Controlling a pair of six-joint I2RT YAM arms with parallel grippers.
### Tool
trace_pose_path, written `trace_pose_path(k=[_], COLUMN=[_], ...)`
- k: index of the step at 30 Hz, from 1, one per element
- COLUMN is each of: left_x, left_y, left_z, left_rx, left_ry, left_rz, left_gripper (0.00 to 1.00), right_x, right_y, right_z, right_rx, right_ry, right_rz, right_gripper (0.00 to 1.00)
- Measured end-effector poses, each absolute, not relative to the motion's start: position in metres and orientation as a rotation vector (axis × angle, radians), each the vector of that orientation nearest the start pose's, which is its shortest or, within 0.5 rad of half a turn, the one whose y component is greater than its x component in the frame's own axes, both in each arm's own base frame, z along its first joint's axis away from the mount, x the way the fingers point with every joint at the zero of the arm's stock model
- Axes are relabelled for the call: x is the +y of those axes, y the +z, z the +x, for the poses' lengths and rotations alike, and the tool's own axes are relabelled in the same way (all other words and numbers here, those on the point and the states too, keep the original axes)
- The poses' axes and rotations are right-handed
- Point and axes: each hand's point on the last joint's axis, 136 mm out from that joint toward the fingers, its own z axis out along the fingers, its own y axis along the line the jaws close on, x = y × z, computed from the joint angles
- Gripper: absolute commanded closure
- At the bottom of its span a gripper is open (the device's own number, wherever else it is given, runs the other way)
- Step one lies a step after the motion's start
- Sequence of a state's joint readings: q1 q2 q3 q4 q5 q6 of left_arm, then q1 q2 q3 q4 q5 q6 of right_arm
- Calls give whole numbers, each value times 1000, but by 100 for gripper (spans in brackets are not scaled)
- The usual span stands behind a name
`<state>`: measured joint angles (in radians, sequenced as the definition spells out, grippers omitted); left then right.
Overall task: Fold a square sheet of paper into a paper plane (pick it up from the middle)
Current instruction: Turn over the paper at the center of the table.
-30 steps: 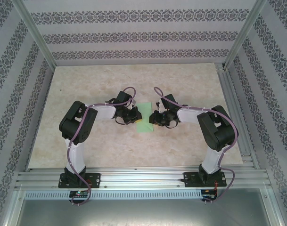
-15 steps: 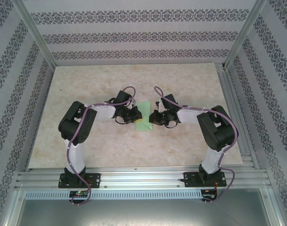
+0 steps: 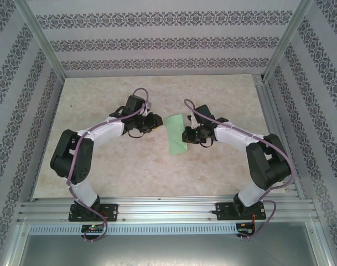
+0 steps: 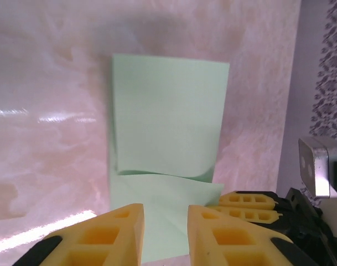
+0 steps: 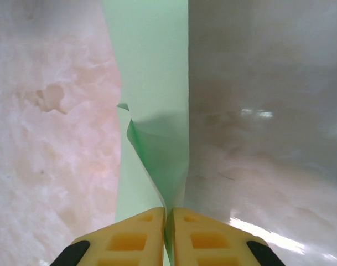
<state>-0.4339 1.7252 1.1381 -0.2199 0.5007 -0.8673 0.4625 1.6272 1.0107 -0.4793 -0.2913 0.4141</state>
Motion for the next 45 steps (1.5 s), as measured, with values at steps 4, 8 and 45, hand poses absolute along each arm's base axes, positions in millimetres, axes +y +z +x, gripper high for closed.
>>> trace_pose_path(k=[4, 8, 45], left_x=[-239, -214, -240], left_y=[146, 144, 120], left_z=[388, 391, 360], left_rx=[2513, 2499, 2620], left_ry=[-1122, -1088, -1263], left_rz=[-353, -422, -279], left_gripper=[70, 70, 77], right_x=[185, 166, 188], right_y=[105, 137, 99], right_z=[327, 333, 294], right_rx=[2738, 2693, 2723], right_ry=[356, 31, 419], right_rz=[-237, -351, -139], right_gripper=[87, 85, 65])
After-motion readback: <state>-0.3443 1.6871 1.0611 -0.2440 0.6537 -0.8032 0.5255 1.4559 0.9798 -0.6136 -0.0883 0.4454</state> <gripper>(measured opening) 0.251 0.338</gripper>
